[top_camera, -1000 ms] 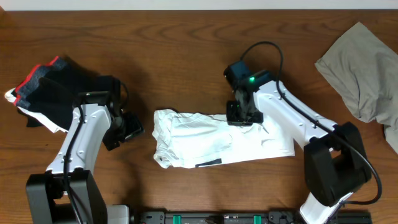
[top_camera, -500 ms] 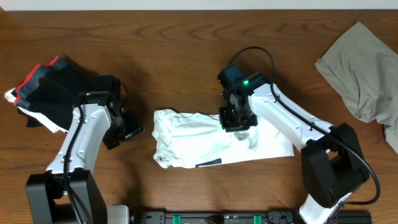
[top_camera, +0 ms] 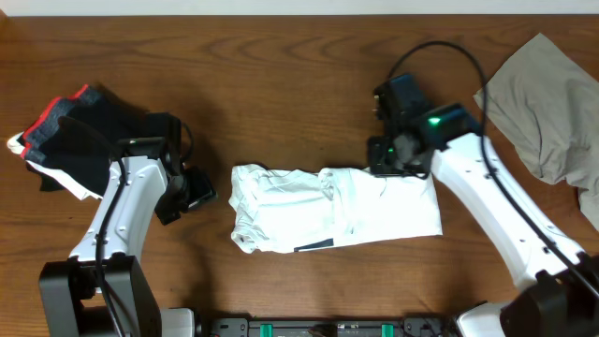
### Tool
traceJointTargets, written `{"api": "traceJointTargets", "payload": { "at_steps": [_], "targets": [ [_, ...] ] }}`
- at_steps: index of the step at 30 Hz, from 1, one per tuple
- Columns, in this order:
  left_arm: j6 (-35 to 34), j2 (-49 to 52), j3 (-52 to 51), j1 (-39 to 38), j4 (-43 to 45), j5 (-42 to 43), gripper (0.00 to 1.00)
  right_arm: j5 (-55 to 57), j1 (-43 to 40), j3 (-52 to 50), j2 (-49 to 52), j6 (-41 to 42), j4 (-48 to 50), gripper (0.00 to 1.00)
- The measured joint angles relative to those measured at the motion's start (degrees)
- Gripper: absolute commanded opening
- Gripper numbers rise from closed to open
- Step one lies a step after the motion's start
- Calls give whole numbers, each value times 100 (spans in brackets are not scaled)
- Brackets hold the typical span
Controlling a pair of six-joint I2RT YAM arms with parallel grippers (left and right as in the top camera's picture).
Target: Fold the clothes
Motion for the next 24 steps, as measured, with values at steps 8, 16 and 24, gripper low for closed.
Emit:
{"api": "traceJointTargets", "payload": {
  "at_steps": [8,16,24],
  "targets": [
    [0,0,0,0,4,0,70,37,-264,-348,96,-17,109,21],
    [146,0,0,-11,20,415,73,-643,125,-1172,160,-210,1346,26],
    [586,0,0,-380,149,990,87,-774,236,-1593,160,-225,1663,26]
  ]
}}
